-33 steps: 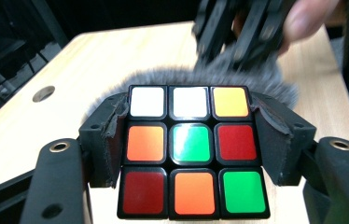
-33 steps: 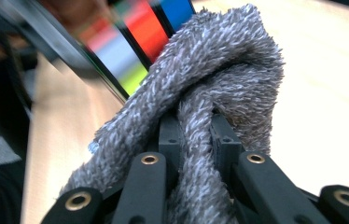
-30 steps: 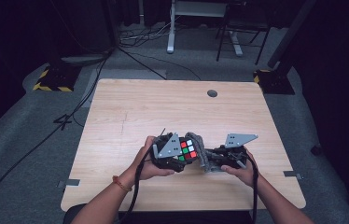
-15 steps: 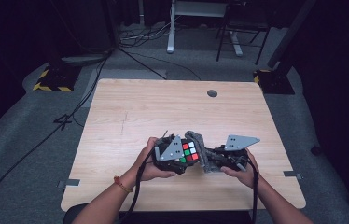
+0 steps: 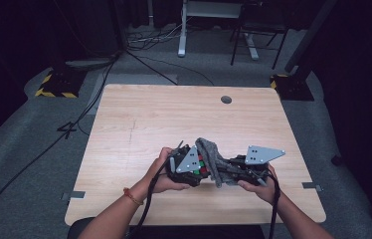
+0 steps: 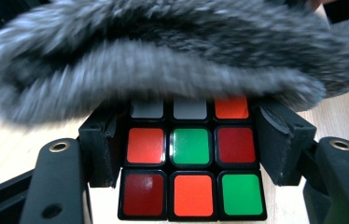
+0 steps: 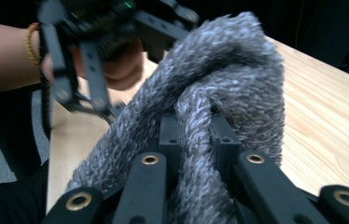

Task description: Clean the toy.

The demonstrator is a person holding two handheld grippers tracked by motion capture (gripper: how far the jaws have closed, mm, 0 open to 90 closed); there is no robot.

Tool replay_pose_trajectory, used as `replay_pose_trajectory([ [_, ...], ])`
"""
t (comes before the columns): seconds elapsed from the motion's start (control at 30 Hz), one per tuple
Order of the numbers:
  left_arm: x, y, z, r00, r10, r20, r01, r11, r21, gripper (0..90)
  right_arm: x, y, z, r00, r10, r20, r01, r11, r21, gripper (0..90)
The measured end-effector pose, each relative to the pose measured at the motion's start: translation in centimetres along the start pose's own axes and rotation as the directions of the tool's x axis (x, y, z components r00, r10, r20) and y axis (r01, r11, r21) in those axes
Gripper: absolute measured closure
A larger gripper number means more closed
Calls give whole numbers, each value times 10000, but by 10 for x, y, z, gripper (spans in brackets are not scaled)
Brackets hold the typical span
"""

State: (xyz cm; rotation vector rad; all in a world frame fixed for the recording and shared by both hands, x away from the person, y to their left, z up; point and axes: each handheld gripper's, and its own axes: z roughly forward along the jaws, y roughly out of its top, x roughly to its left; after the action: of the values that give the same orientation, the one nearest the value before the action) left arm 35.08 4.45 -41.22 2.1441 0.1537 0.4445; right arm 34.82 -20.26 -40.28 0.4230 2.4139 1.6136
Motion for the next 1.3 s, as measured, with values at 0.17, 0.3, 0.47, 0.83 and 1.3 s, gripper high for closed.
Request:
replay_pose_trajectory([
  [0.17, -4, -1, 9, 9998, 189, 40, -191, 9988, 453, 338, 8, 3, 4, 9993, -383, 50, 382, 9991, 204, 788],
  [0.3, -1, -2, 4, 10000, 77, -13, -76, 9994, 331, 339, -2, -3, 6, 9994, -131, 309, 119, 9993, 358, 788],
  [0.47, 3, 1, -6, 9999, -133, -7, 133, 9996, -236, 339, -15, -14, 11, 9980, 139, 614, -193, 9959, 889, 789],
  [0.83, 6, 0, -12, 9998, -175, -98, 170, 9986, -507, 337, -29, -28, 14, 9941, 1024, -361, -997, 9926, 687, 787],
  [1.3, 2, -2, 4, 10000, 39, -58, -36, 9990, 435, 338, -3, -7, 7, 9995, -303, 35, 302, 9991, 313, 788],
])
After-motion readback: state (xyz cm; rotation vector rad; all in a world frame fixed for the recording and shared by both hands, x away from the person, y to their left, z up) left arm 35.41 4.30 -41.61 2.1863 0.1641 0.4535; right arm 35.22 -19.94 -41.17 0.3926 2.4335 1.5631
